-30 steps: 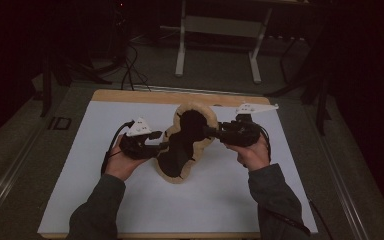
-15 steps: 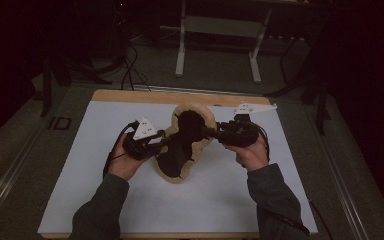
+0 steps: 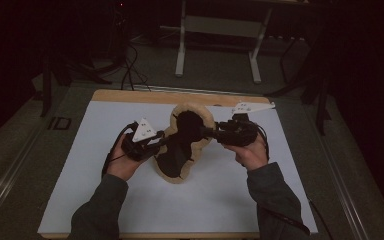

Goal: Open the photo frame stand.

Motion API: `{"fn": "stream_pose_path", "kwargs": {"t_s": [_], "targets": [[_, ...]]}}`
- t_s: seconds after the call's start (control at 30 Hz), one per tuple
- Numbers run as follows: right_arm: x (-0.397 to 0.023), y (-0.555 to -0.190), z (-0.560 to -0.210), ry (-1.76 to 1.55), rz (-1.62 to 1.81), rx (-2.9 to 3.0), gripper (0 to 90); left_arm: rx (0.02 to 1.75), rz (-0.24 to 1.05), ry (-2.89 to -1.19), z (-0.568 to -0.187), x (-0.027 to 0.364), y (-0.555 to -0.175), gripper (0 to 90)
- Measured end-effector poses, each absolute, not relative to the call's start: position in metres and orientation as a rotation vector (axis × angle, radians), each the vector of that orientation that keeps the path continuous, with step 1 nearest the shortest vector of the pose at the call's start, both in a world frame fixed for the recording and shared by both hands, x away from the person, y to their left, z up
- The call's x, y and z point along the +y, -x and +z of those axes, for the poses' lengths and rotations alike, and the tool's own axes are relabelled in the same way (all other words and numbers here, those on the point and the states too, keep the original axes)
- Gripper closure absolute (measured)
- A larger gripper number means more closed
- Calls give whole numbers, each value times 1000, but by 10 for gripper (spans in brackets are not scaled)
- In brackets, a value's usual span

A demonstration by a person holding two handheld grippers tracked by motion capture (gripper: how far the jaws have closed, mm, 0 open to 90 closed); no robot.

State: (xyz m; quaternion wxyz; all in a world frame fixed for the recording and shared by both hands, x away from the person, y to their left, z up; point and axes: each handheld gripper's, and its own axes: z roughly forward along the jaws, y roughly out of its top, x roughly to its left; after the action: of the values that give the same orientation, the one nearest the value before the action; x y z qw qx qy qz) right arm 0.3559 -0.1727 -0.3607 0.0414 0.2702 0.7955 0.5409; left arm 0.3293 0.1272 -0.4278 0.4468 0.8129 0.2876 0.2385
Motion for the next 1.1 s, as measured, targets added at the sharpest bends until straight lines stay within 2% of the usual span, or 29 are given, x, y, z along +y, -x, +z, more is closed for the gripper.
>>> {"fn": "stream_pose_path", "kwargs": {"t_s": [0.2,0.5,1.1], "targets": [[-174,-357,-361,-820,1653,2444,661,709,533,-1992,-428,127,-330,563],[-172,-354,-358,-770,1626,2465,660,695,449,-1986,-429,129,-335,433],[-168,-351,-353,-656,1604,2519,662,647,354,-1989,-430,135,-340,392]]}}
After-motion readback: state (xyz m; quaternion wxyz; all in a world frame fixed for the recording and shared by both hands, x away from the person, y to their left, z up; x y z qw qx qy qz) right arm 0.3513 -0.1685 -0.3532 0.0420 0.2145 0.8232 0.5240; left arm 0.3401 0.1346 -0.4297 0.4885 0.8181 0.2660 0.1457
